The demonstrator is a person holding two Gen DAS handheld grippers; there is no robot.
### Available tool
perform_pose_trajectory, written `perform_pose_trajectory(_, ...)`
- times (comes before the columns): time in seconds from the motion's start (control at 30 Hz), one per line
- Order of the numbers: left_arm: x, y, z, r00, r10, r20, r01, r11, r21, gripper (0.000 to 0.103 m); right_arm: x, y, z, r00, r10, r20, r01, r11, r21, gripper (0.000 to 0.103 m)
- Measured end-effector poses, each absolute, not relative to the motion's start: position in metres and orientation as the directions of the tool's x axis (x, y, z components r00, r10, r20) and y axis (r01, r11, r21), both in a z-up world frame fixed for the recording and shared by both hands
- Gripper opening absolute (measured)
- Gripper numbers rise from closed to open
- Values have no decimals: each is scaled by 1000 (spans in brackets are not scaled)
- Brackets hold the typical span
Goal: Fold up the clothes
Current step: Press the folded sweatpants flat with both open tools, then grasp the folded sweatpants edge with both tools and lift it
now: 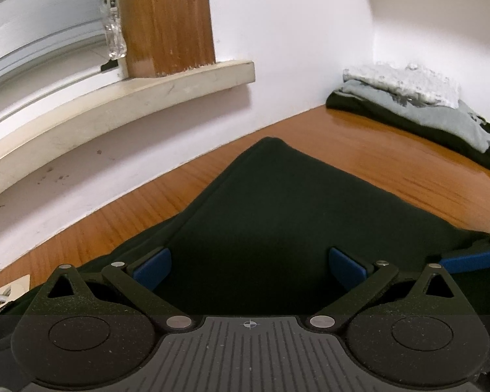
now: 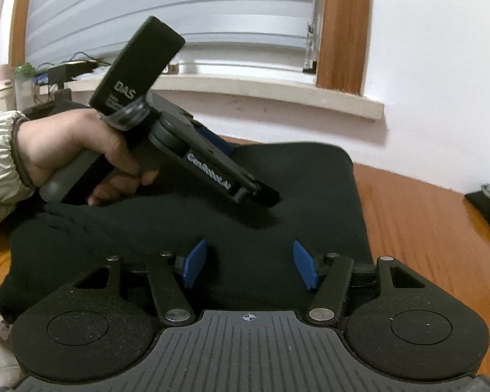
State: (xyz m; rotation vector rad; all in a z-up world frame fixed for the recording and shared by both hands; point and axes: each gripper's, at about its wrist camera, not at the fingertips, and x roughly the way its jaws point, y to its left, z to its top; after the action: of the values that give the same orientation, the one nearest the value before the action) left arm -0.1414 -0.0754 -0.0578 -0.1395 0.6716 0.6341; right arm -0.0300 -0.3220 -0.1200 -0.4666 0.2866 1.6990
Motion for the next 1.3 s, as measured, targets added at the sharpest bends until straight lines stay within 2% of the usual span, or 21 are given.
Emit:
perform_pose_trajectory(0.2, -182, -77, -32, 597, 527, -605, -620, 782, 69, 103, -84, -314, -105, -252, 860, -444, -946, -315, -73, 60)
perform_pose_trajectory(0.4, -298, -62, 19, 574, 621, -534, -728, 686, 15, 103, -139, -306, -91, -369, 823, -432, -893, -443, -81, 64)
perform_pose_trajectory(0.53, -378, -52, 35, 499, 692, -522, -810, 586, 3, 103, -182, -297, -88, -437, 787, -435, -846, -524, -100, 66)
perform_pose_trajectory(0.73, -473, -32, 13, 425, 700, -574, -884, 456, -99, 103, -245, -285, -84, -526, 725, -445, -763, -633, -129, 69)
perform_pose_trajectory(0.87, -508, -26, -8, 426, 680, -596, -894, 417, -162, 103, -278, -276, -83, -566, 681, -464, -715, -686, -133, 70)
perform_pose_trajectory(1.03, -532, -20, -25, 506, 621, -599, -859, 428, -282, 103, -307, -273, -86, -602, 630, -491, -666, -735, -127, 71)
perform_pose_trajectory(1.1, -538, -15, -30, 532, 596, -601, -844, 425, -326, 103, -319, -277, -88, -607, 620, -497, -647, -749, -143, 76)
perform_pose_trajectory(1.3, -538, -7, -41, 581, 543, -606, -812, 433, -390, 103, -352, -291, -94, -554, 671, -492, -627, -725, -284, 82)
